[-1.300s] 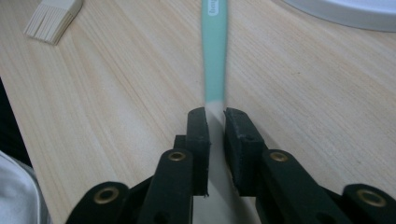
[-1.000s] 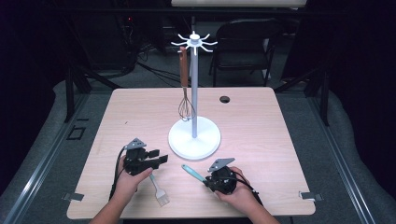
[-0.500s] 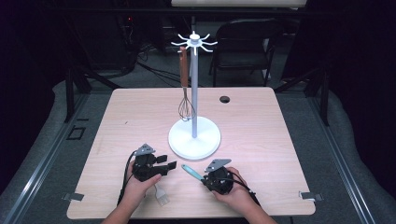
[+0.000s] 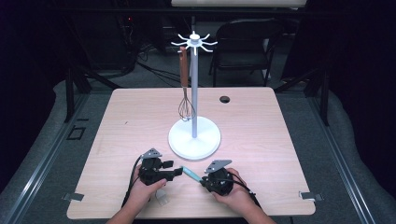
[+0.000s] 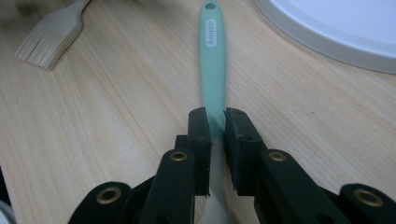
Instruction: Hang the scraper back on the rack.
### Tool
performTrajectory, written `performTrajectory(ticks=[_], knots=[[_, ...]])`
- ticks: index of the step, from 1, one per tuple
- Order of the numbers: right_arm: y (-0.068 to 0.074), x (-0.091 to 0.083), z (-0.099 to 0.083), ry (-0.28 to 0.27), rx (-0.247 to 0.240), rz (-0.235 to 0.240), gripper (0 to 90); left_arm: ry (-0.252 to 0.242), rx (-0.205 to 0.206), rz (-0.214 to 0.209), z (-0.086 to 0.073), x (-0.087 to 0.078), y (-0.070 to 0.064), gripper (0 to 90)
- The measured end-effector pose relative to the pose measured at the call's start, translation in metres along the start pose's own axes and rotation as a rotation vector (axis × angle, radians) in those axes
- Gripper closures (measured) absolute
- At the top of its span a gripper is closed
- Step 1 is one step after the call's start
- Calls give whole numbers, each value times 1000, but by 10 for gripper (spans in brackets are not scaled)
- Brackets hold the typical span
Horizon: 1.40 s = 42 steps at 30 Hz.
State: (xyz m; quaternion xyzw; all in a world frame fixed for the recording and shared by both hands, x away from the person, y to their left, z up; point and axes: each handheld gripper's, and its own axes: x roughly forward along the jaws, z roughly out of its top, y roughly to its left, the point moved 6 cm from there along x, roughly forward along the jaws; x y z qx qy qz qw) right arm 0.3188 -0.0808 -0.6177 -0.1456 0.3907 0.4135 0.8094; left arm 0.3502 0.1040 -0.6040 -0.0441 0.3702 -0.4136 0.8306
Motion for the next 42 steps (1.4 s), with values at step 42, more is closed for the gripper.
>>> performTrajectory(ticks=[42], knots=[[8,-2,5,-45,10,81,778,14,-28,-72,-3,20,-18,415]])
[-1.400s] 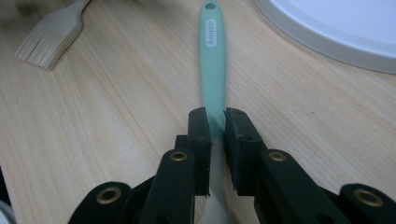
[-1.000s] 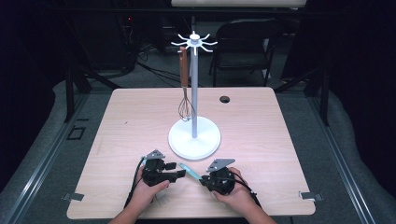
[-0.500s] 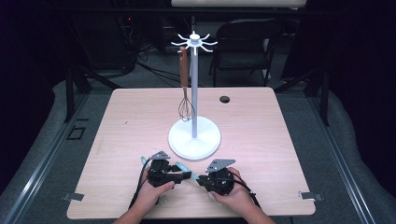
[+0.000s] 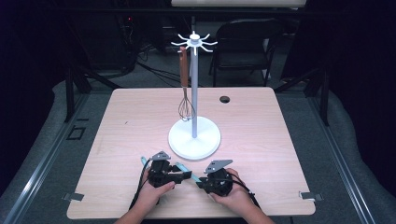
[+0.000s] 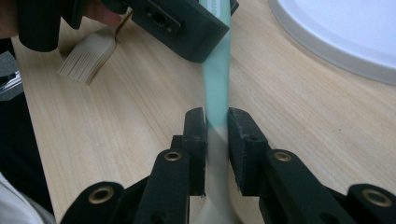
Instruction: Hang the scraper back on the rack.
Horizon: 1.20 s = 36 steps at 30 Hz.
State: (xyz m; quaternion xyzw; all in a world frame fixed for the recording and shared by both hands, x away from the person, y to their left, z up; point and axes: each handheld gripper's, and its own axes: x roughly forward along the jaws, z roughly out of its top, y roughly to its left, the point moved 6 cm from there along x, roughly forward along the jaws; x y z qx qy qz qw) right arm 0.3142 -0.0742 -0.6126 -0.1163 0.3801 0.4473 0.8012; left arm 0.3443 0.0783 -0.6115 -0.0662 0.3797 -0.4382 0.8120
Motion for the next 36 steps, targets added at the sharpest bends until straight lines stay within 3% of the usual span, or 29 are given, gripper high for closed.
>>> performTrajectory(ticks=[5,8,14,23,31,36], knots=[[-1,0,-2,20,10,-2,803,-12,-9,0,1,-1,0,444],[0,-1,0,7,7,-13,808,-22,-21,-13,2,-2,-1,466],[3,0,4,-22,24,-16,809,-29,-6,-14,3,-1,-7,481],[7,3,10,-62,20,-29,808,-42,-41,-35,4,-1,-11,513],[9,4,13,-85,19,-28,805,-44,-48,-47,3,3,-15,555],[8,2,12,-76,23,-8,713,-48,-51,-39,3,4,-14,570]])
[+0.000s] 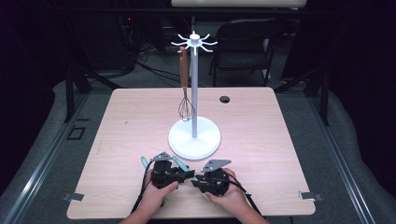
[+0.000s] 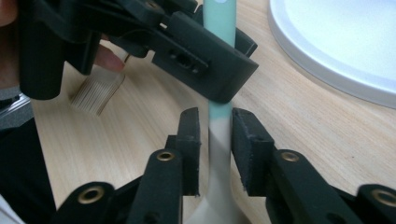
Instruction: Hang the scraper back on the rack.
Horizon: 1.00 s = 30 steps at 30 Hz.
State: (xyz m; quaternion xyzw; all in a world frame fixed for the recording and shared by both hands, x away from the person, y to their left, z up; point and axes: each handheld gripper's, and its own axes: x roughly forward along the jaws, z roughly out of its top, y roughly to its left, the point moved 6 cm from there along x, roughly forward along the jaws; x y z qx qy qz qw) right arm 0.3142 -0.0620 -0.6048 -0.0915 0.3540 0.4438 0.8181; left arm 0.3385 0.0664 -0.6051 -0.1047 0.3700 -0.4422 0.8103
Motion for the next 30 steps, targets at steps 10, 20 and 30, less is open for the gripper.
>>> performTrajectory(ticks=[10,20,30], knots=[[-32,-37,3,-54,85,-46,674,0,-15,-6,7,3,-2,607],[-56,-45,-4,-47,131,-87,672,-5,23,-104,33,5,-24,742],[-26,-42,1,-52,105,109,651,-23,-19,-186,44,-1,-27,818]])
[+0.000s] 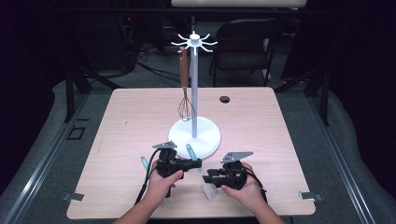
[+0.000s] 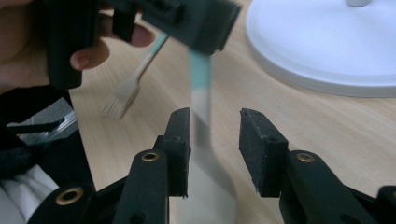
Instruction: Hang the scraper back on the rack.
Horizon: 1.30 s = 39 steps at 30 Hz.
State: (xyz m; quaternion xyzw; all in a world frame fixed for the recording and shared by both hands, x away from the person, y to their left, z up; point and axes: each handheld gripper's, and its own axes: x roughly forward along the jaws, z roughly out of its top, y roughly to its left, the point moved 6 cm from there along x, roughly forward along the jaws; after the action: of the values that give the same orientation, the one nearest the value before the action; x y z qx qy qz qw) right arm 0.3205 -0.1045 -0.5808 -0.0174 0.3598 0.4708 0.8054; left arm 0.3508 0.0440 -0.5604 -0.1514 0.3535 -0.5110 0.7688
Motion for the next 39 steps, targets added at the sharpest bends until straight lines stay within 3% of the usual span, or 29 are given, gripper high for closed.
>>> performTrajectory(ticks=[3,6,11,16,31,35,39], knots=[[4,7,-3,36,-15,-6,726,2,12,9,1,0,-1,821],[5,9,-2,37,-18,-15,762,0,21,26,2,1,-2,815],[4,8,0,11,-5,-21,809,-7,17,70,0,3,0,757],[3,6,2,-11,-5,-38,825,-6,2,65,-5,7,1,738],[1,8,3,-32,24,-40,797,-4,-10,41,-5,9,0,823],[0,6,5,-52,30,-42,751,-9,-25,25,-1,4,1,840],[-5,-2,7,-70,40,-57,737,-7,-14,33,5,-5,4,845]])
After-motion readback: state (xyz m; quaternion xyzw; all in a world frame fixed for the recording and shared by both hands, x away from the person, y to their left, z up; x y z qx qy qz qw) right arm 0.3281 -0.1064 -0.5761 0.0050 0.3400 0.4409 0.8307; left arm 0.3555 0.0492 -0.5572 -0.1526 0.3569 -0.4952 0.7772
